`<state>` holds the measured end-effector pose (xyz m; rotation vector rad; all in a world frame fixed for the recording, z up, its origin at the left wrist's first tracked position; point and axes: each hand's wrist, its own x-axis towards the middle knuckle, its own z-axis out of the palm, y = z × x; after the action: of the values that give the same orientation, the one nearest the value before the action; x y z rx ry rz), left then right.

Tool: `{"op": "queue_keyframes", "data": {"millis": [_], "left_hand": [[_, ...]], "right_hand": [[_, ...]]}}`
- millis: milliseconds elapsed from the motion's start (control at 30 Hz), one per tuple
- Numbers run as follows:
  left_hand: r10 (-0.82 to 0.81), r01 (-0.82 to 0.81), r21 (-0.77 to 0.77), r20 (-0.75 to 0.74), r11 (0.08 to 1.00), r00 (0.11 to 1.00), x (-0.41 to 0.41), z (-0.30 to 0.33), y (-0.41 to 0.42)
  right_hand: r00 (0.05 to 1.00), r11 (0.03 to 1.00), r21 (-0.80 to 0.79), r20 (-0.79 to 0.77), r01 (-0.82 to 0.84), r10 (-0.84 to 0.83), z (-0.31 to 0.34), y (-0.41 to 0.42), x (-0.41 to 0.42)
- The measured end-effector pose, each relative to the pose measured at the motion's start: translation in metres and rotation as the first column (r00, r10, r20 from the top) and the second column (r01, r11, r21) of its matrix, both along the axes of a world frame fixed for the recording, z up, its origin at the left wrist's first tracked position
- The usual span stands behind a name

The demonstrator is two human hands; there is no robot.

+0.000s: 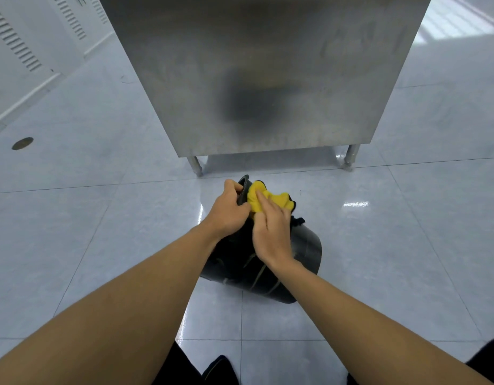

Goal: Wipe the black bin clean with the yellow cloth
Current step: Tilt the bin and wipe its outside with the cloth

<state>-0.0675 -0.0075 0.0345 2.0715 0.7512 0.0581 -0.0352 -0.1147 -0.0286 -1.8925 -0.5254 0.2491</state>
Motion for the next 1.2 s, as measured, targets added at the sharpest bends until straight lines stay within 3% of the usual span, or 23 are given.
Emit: {"op": "queue_keyframes", "data": {"millis": [167,300,400,533,733,933,1067,1200], "left_hand": [[-0.045,0.039,0.099,0.066,0.994,0.997,-0.003,-0.001,0.004],[-0.114,0.113,0.213,-0.006,0.971,0.993,-0.001,-0.005,0.003],[-0.068,0.082,0.185,-0.080,0.979,0.994,0.001,-0.006,0.004],[-0.092,0.102,0.097,-0.111,0.990,0.990,0.002,-0.005,0.004],[-0.141,0.149,0.057,-0.129,0.987,0.982,0.006,-0.004,0.002],[-0.061,0.059,-0.021,-0.078,0.998,0.995,0.008,-0.007,-0.001],[-0.051,0.055,0.048,-0.070,0.997,0.996,0.011,-0.006,-0.003],[-0.048,0.048,-0.002,-0.115,0.999,0.992,0.007,-0.002,0.001]], "right_hand": [[0.983,0.998,-0.064,0.178,-0.024,0.035,-0.008,-0.003,0.001],[0.958,0.982,-0.179,0.285,0.063,-0.009,-0.024,-0.019,0.010],[0.965,0.948,-0.263,0.235,0.178,-0.116,-0.042,-0.041,0.012],[0.973,0.941,-0.269,0.159,0.206,-0.168,-0.050,-0.053,0.011],[0.955,0.991,-0.124,0.295,0.059,-0.020,-0.022,-0.025,0.000],[0.937,0.989,-0.147,0.347,0.028,0.025,-0.017,-0.017,0.002],[0.964,0.974,-0.193,0.258,0.121,-0.068,-0.031,-0.028,0.009],[0.974,0.947,-0.249,0.149,0.204,-0.170,-0.053,-0.049,0.017]]}}
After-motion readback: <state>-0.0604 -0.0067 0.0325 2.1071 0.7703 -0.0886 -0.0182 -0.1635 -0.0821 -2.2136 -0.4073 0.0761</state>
